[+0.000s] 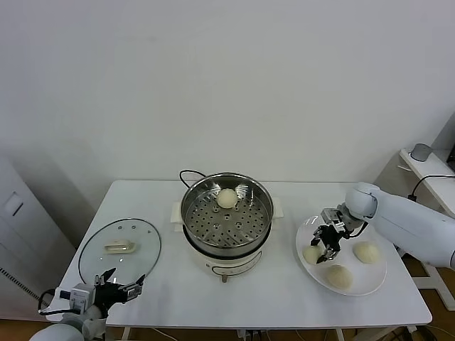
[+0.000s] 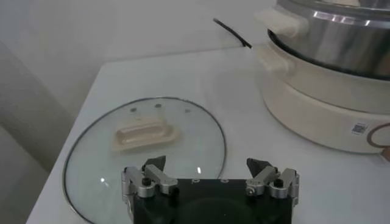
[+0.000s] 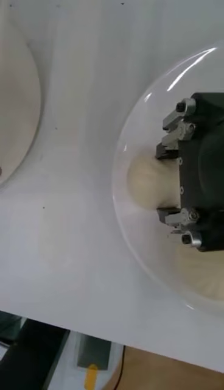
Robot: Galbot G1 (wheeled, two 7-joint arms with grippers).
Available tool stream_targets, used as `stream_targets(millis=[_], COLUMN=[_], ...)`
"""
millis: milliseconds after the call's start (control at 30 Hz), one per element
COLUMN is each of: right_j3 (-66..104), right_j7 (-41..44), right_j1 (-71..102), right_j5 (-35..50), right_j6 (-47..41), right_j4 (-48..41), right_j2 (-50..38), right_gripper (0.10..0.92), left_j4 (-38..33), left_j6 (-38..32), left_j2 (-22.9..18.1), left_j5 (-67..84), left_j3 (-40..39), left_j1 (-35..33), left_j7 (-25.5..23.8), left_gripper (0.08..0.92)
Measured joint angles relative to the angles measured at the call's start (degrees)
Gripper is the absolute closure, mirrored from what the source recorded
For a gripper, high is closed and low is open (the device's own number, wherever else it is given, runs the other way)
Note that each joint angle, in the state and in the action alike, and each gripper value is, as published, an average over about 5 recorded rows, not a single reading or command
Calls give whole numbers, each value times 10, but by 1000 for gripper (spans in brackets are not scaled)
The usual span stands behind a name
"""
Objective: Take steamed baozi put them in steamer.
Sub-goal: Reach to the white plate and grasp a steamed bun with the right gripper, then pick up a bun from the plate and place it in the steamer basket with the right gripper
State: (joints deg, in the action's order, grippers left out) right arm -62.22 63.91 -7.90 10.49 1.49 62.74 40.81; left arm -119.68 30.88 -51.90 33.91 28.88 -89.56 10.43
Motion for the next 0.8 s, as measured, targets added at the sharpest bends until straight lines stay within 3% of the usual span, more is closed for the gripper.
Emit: stream_targets(millis=[467,800], right_j3=[-85,-137], right_j7=[41,24], right_j1=[-169,-310], right_j5=[96,209], right_j6=[-30,-93], right_j4=[71,140], right_j2=[-38,-13], right_gripper=[541,541], left_j4=[-6,-9], left_j6=[6,7], left_j2=[2,2], left_j5=[-2,-3], left_j3=[2,1], left_j1=[-1,-1], left_j7=[5,7], left_gripper=[177,177])
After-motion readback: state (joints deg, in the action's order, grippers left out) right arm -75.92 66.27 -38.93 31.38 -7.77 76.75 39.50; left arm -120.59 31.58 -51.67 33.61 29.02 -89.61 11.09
